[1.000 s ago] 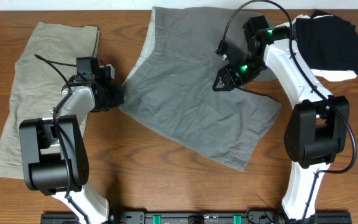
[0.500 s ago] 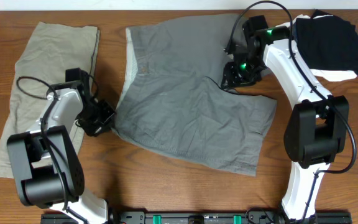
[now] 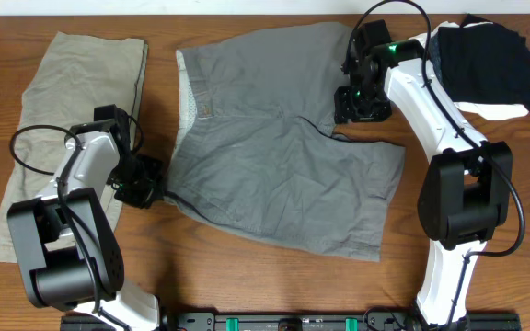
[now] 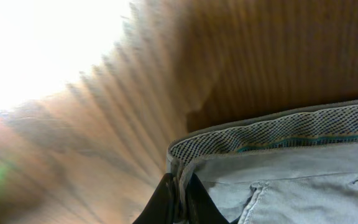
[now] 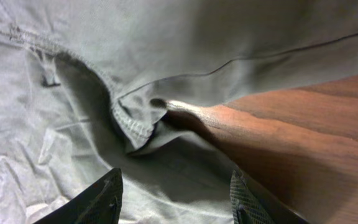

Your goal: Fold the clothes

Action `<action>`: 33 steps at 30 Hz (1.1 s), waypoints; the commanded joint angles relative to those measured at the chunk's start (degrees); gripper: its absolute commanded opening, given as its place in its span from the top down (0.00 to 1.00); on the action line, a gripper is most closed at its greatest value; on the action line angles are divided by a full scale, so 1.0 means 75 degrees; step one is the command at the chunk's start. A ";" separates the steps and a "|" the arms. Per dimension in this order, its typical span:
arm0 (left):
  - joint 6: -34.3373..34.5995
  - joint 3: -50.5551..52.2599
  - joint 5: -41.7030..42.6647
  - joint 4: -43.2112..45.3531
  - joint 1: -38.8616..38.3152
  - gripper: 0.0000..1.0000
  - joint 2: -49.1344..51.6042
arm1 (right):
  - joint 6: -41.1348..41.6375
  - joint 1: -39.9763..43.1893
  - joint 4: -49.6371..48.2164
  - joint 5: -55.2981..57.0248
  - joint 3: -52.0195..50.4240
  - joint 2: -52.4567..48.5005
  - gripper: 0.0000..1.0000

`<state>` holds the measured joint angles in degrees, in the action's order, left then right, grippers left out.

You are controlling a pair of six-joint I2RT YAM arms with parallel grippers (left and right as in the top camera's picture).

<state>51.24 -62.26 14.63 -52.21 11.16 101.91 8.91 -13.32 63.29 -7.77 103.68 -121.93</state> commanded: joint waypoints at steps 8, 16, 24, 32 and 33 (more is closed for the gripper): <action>0.0140 0.0038 -0.0708 -0.0571 -0.0274 0.94 -0.1253 | -0.0341 -0.0064 -0.0090 -0.1393 0.0105 0.0163 0.49; -0.0350 0.0038 -0.2291 -0.0466 -0.1387 0.85 -0.1664 | -0.0565 -0.0399 0.0096 -0.1072 0.0105 0.0886 0.52; -0.1778 0.0038 -0.2308 -0.0166 -0.1413 0.60 -0.1655 | 0.0184 -0.0723 0.1486 0.0236 0.0099 0.1746 0.46; -0.2838 0.0038 -0.2439 -0.0207 -0.1413 0.59 -0.1655 | 0.0933 -0.0994 0.2844 0.0087 -0.0574 0.1775 0.42; -0.3092 0.0038 -0.2378 -0.0236 -0.1413 0.60 -0.1655 | 0.1052 -0.1058 0.2900 0.0052 -0.0755 0.1807 0.43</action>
<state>33.87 -62.24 -2.13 -53.54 0.58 89.93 12.45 -19.49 84.25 -7.62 100.92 -108.36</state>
